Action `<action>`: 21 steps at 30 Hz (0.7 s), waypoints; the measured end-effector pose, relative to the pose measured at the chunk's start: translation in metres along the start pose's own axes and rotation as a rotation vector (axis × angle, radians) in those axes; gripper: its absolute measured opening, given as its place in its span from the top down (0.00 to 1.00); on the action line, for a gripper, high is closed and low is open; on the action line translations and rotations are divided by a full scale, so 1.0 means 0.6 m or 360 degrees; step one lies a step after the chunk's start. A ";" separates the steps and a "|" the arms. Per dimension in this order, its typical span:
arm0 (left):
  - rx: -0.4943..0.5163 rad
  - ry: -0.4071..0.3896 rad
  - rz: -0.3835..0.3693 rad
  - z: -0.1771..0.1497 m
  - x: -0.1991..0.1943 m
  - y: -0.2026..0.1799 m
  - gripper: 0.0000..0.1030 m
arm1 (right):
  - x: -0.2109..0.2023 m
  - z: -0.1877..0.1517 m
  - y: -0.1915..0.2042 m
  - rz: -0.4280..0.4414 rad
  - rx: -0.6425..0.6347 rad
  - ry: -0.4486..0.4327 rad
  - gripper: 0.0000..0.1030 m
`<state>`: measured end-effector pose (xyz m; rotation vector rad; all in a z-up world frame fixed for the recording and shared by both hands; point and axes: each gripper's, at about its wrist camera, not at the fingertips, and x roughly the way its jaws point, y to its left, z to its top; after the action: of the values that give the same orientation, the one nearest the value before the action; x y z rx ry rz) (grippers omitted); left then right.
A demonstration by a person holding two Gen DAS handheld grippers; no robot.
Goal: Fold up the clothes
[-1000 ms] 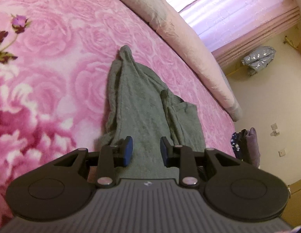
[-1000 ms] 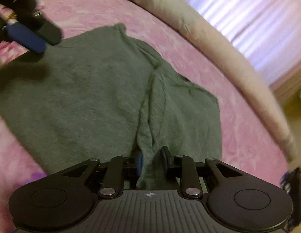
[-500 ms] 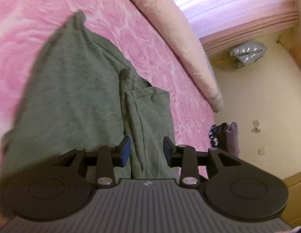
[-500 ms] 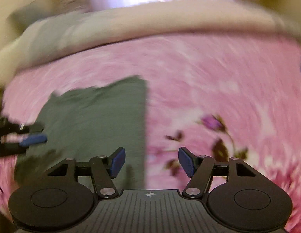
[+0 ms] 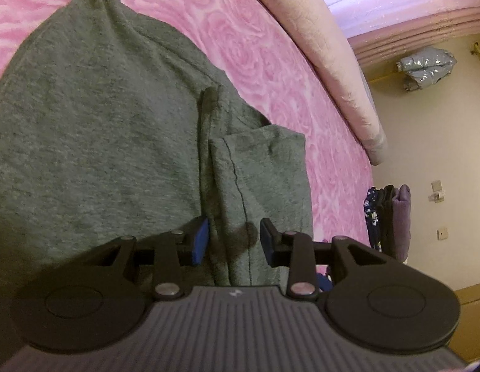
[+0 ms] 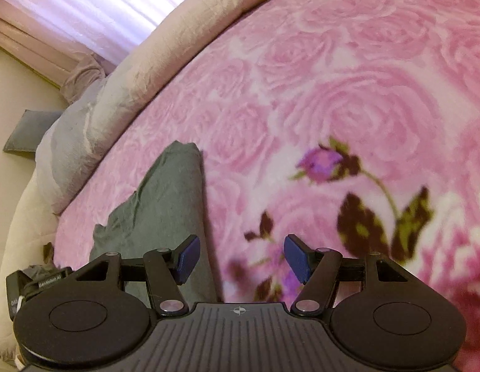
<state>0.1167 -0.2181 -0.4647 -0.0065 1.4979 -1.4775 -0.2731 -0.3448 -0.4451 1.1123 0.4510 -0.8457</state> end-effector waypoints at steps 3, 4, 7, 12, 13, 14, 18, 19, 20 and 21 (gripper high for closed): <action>0.0041 -0.0023 -0.0016 0.000 -0.004 -0.007 0.99 | 0.012 0.009 0.004 -0.0004 -0.0071 0.0013 0.37; 0.0055 -0.0030 -0.0021 0.000 -0.006 -0.009 0.99 | 0.018 0.011 0.010 -0.0020 -0.0120 0.0025 0.37; 0.0118 -0.0069 -0.0021 0.005 -0.021 -0.019 0.99 | 0.030 0.012 0.030 -0.0070 -0.0230 0.0059 0.37; 0.0283 -0.0189 0.0098 0.040 -0.101 -0.028 0.99 | 0.053 0.004 0.077 -0.0031 -0.0380 0.0101 0.37; 0.0280 -0.0191 0.0128 0.044 -0.107 -0.017 0.99 | 0.058 0.000 0.089 -0.0025 -0.0417 0.0103 0.37; 0.0277 -0.0193 0.0159 0.049 -0.114 -0.005 0.99 | 0.064 -0.004 0.102 -0.0019 -0.0453 0.0107 0.37; 0.0264 -0.0200 0.0280 0.066 -0.138 0.040 0.99 | 0.104 -0.027 0.140 -0.0041 -0.0560 0.0156 0.37; 0.0261 -0.0201 0.0310 0.071 -0.144 0.051 0.98 | 0.113 -0.033 0.147 -0.0051 -0.0581 0.0164 0.37; 0.0258 -0.0203 0.0341 0.075 -0.150 0.062 0.98 | 0.117 -0.038 0.150 -0.0054 -0.0594 0.0169 0.37; 0.0255 -0.0205 0.0371 0.080 -0.156 0.073 0.98 | 0.122 -0.042 0.154 -0.0057 -0.0607 0.0173 0.37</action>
<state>0.2201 -0.1859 -0.4297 0.1613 1.2301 -1.3767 -0.1534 -0.3310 -0.4515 0.8007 0.6935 -0.6960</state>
